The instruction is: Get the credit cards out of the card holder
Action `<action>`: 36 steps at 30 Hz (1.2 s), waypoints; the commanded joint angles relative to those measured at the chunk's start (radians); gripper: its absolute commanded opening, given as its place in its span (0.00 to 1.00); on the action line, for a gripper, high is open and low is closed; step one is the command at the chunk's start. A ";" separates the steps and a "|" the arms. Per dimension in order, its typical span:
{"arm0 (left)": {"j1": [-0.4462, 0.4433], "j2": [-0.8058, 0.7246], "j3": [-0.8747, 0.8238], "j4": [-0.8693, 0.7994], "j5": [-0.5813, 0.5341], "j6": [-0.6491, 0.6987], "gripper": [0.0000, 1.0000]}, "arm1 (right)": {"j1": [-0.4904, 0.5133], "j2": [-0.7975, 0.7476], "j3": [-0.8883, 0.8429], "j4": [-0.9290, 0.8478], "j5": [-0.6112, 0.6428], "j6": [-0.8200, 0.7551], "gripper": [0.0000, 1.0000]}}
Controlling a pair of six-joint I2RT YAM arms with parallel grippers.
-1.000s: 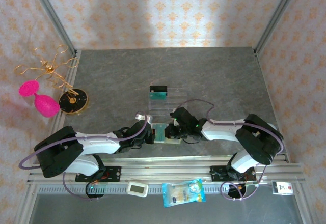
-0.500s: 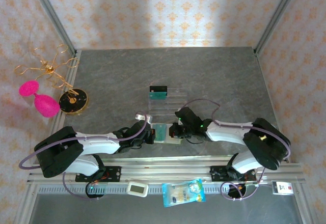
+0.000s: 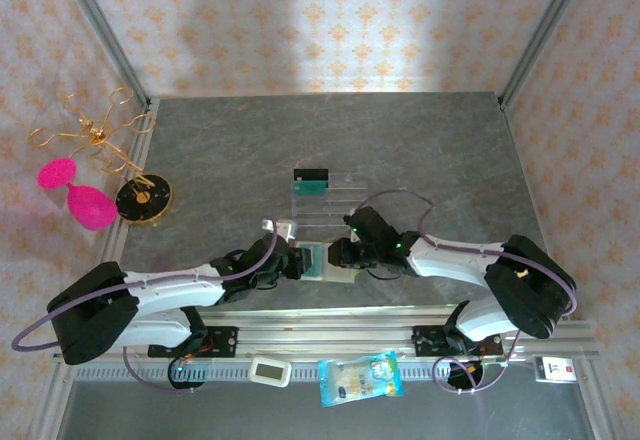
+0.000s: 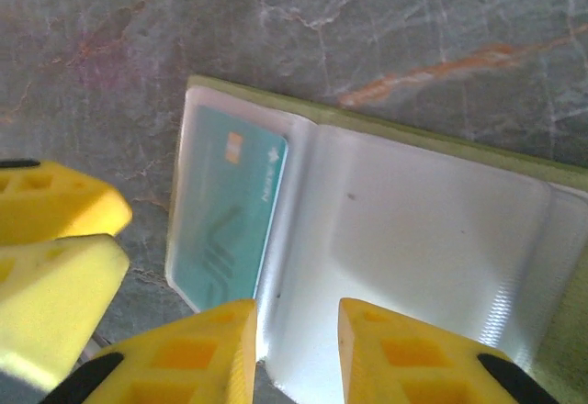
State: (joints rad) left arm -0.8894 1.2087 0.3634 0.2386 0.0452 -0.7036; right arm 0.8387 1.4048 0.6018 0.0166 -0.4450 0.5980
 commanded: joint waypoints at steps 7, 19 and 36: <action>-0.079 0.149 0.106 -0.133 -0.235 0.087 0.50 | 0.000 0.008 0.047 0.002 0.049 -0.033 0.28; -0.135 0.335 0.125 -0.158 -0.264 0.050 0.20 | 0.000 -0.024 0.009 0.046 0.013 -0.021 0.28; -0.139 0.284 0.088 -0.112 -0.193 0.004 0.25 | 0.002 0.151 0.011 0.238 -0.117 0.116 0.24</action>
State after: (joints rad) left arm -1.0149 1.4872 0.4820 0.1959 -0.2325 -0.6838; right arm 0.8387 1.5471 0.6140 0.2180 -0.5606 0.6983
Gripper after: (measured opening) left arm 0.251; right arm 0.238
